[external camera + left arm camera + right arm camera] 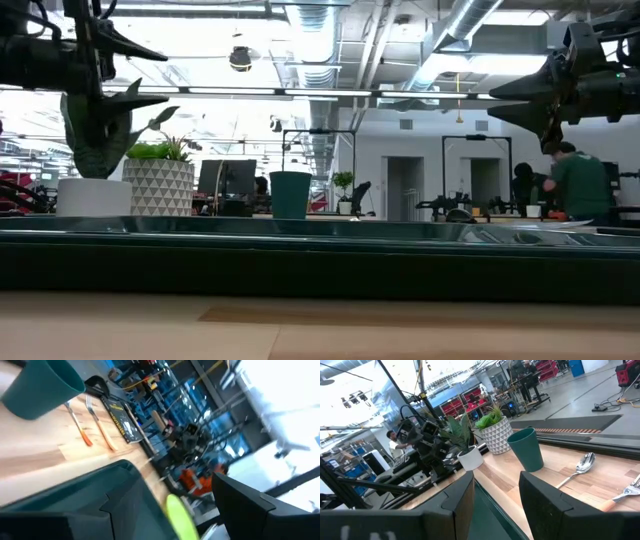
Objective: Pick and place plate/cup/fork/spoon on tray
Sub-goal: Put the green plate to the bottom right of the black tray
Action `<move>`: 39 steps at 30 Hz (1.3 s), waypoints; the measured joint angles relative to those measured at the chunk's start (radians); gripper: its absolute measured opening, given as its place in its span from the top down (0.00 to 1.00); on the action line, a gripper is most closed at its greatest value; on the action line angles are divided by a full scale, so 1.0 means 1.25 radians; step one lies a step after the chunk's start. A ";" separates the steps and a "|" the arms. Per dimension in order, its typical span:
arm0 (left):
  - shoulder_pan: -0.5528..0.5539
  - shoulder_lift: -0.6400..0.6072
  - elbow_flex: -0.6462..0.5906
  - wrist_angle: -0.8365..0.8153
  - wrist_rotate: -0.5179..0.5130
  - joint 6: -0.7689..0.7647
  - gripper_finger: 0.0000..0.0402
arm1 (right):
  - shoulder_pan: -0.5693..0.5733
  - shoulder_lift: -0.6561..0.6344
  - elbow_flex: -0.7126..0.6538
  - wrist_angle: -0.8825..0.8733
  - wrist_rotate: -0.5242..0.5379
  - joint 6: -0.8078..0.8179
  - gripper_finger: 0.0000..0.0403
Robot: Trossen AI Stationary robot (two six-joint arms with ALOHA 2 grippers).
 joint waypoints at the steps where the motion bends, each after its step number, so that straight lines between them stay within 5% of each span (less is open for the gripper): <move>1: 0.000 0.000 0.001 0.002 -0.006 -0.013 0.43 | 0.000 0.000 0.000 0.004 0.000 0.001 0.55; 7: 0.000 0.000 0.001 0.004 -0.034 -0.087 0.43 | -0.001 0.000 -0.001 0.063 0.029 0.194 0.55; 13: 0.000 0.000 0.002 0.016 -0.147 -0.164 0.43 | -0.001 0.000 -0.001 0.078 0.079 0.308 0.55; 18: 0.000 0.000 0.002 0.047 -0.141 -0.230 0.43 | -0.001 0.001 0.002 0.105 0.069 0.403 0.55; 29: 0.000 0.030 0.055 0.267 -0.010 -0.166 0.43 | 0.013 0.082 0.220 0.072 0.021 0.196 0.55; 34: 0.000 0.083 0.125 0.264 0.132 -0.178 0.43 | 0.018 0.188 0.361 -0.098 0.022 0.121 0.55; 39: 0.000 0.198 0.244 0.258 0.159 -0.137 0.43 | 0.018 0.332 0.523 -0.358 0.019 0.111 0.54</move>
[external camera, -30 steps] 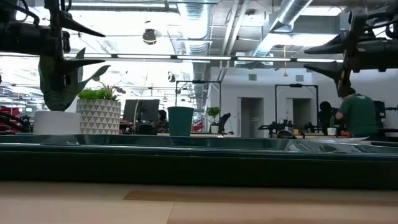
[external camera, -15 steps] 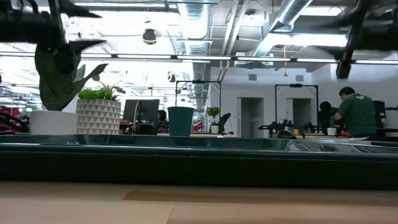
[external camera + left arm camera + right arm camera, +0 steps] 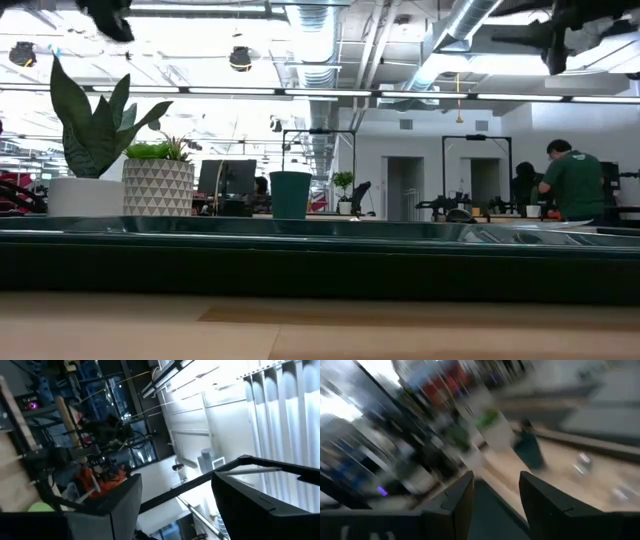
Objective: Pick and place plate/cup/fork/spoon on tray
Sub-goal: Put the green plate to the bottom right of the black tray
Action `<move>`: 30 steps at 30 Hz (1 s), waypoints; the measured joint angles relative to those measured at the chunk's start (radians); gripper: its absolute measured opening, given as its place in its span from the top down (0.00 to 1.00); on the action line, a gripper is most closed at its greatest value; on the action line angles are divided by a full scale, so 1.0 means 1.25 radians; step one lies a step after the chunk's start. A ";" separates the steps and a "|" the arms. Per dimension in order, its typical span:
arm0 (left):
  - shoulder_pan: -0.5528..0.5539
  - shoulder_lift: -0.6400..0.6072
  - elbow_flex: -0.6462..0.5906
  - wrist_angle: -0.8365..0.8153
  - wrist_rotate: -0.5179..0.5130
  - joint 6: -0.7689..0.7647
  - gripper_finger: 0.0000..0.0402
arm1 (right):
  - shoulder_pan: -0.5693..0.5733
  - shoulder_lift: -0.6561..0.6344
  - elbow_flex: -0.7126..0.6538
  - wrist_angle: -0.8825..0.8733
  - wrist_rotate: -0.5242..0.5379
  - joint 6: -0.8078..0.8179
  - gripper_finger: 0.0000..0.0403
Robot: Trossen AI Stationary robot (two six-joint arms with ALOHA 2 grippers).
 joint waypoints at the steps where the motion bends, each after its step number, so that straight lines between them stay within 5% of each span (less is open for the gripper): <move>1: 0.000 0.029 0.030 -0.004 0.011 0.019 0.43 | 0.000 0.029 0.032 -0.053 -0.001 0.000 0.54; 9: 0.000 0.321 0.343 -0.245 0.130 0.153 0.43 | 0.000 0.230 0.201 -0.399 -0.016 -0.042 0.47; 18: 0.000 0.589 0.606 -0.569 0.242 0.321 0.43 | 0.037 0.381 0.191 -0.672 -0.259 0.031 0.42; 23: 0.000 0.656 0.628 -0.588 0.263 0.399 0.40 | 0.176 0.424 0.122 -0.653 -0.334 0.028 0.42; 30: 0.000 0.664 0.627 -0.564 0.264 0.421 0.36 | 0.362 0.446 0.038 -0.528 -0.317 0.071 0.41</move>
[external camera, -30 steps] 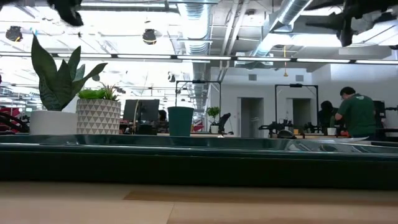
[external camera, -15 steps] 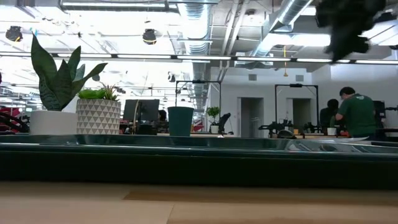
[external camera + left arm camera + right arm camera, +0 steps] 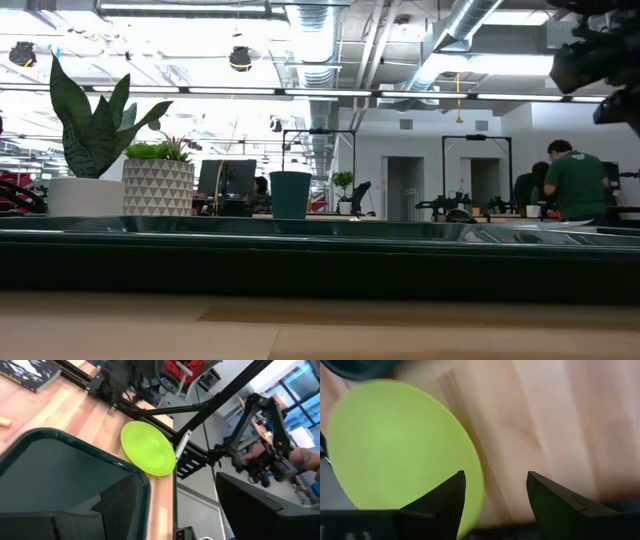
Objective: Pick and place plate/cup/fork/spoon on tray
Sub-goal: Put the green plate to the bottom right of the black tray
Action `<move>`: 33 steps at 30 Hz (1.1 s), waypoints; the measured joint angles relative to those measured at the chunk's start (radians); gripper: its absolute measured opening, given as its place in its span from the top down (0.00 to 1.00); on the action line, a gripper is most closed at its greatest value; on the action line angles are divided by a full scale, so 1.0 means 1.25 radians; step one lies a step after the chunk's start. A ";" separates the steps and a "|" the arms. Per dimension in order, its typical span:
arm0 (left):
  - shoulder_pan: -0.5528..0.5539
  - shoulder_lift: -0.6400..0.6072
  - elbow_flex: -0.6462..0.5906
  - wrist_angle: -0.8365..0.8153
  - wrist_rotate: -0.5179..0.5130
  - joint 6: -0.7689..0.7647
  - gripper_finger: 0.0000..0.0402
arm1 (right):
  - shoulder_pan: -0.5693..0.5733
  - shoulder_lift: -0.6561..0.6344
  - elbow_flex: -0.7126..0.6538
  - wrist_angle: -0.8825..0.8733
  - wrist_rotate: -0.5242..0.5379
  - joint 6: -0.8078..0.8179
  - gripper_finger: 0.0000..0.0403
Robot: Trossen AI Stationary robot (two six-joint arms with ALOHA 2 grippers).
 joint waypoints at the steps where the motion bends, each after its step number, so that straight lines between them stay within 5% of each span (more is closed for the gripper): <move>1: 0.000 -0.001 0.000 -0.001 -0.001 0.004 0.36 | 0.020 0.002 -0.015 0.037 0.001 0.024 0.41; 7: 0.000 0.000 0.000 0.001 -0.034 0.004 0.36 | 0.093 0.053 -0.086 0.146 0.005 0.131 0.35; 17: 0.000 0.001 -0.001 -0.010 -0.060 0.011 0.36 | 0.110 0.153 -0.116 0.227 0.012 0.097 0.24; 33: 0.000 0.001 -0.001 -0.044 -0.062 -0.021 0.36 | 0.133 0.271 -0.137 0.328 -0.008 0.050 0.26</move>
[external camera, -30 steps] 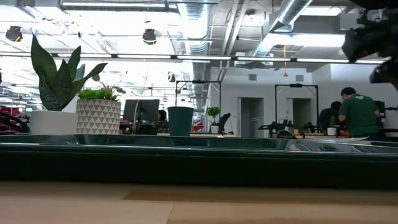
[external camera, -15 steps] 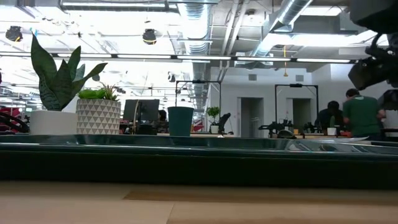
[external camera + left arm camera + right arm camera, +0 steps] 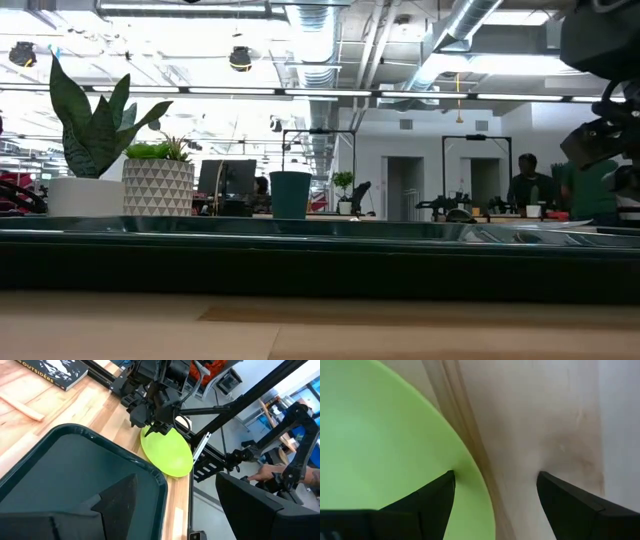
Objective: Pick and place plate/cup/fork/spoon on tray
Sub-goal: Put the green plate to the bottom right of the black tray
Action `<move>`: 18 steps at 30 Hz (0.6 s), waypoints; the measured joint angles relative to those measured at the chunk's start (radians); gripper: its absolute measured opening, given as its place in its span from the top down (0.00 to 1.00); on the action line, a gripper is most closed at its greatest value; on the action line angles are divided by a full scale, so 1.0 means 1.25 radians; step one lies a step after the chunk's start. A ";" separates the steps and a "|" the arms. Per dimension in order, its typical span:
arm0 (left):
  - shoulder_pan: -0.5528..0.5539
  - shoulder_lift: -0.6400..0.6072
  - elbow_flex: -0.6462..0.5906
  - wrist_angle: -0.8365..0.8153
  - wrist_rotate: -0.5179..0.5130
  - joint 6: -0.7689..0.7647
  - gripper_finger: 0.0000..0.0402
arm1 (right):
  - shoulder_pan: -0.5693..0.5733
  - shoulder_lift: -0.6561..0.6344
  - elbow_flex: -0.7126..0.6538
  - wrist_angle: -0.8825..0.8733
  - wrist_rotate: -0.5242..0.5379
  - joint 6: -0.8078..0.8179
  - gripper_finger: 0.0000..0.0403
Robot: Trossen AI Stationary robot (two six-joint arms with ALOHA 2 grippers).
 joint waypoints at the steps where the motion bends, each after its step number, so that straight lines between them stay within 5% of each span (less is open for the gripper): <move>1: 0.000 0.000 0.000 0.000 0.000 0.001 0.36 | 0.003 0.000 0.000 0.001 0.000 0.000 0.27; 18: 0.000 0.000 0.000 -0.040 -0.107 -0.001 0.36 | 0.011 0.002 -0.001 -0.045 0.037 0.012 0.79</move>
